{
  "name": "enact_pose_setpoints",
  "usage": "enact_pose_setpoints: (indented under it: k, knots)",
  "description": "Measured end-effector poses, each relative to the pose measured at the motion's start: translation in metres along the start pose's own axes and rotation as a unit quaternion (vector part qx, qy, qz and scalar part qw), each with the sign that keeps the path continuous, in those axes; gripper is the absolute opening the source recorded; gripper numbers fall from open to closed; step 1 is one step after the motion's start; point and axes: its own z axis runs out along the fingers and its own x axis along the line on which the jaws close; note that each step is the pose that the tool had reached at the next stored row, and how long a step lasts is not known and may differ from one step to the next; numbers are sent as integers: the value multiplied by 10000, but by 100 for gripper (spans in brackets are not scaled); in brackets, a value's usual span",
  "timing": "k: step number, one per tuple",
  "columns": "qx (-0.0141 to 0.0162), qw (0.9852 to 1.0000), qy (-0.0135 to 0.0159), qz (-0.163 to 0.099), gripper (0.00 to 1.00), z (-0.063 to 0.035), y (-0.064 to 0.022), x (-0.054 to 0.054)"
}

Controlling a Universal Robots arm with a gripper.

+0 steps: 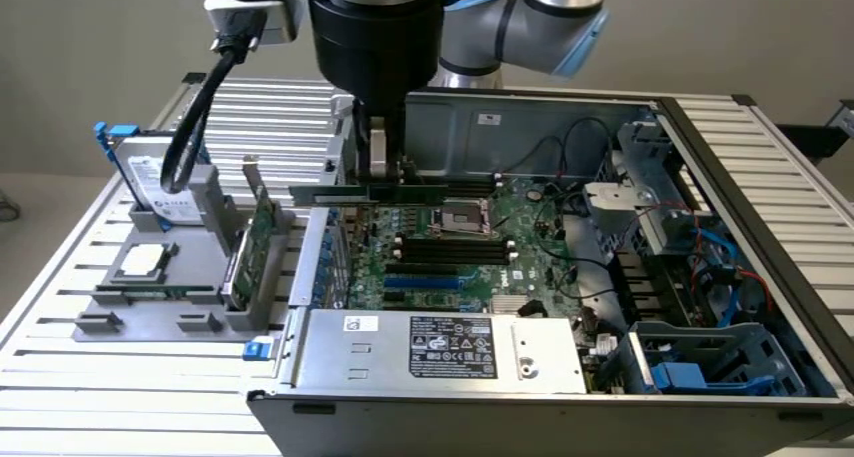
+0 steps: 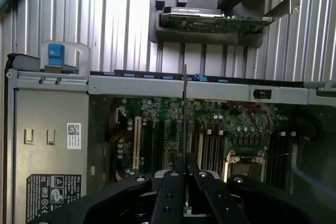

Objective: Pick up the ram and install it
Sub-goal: 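Pick up the ram and move it above insertion slot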

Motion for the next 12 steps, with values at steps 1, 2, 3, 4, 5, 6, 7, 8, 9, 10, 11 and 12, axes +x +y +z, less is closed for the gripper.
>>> enact_pose_setpoints:
  k: [1,2,3,4,5,6,7,8,9,10,11,12]
  knots:
    - [-1,10000,16,0,13,7,-46,-12]
    - [-2,10000,34,1,13,14,-91,-25]
    - [-2,10000,52,1,13,22,-138,-39]
    - [-3,10000,70,1,13,29,-184,-53]
    - [-4,10000,88,2,13,37,-229,-67]
    - [-5,9999,106,2,13,45,-273,-82]
    - [-6,9999,124,3,13,52,-316,-98]
    - [-7,9999,141,2,13,62,-360,-119]
    - [-7,9999,154,3,13,72,-395,-141]
    - [-8,9999,168,3,13,83,-433,-169]
    - [-9,9998,179,4,13,95,-465,-195]
    - [-9,9998,185,4,13,107,-497,-216]
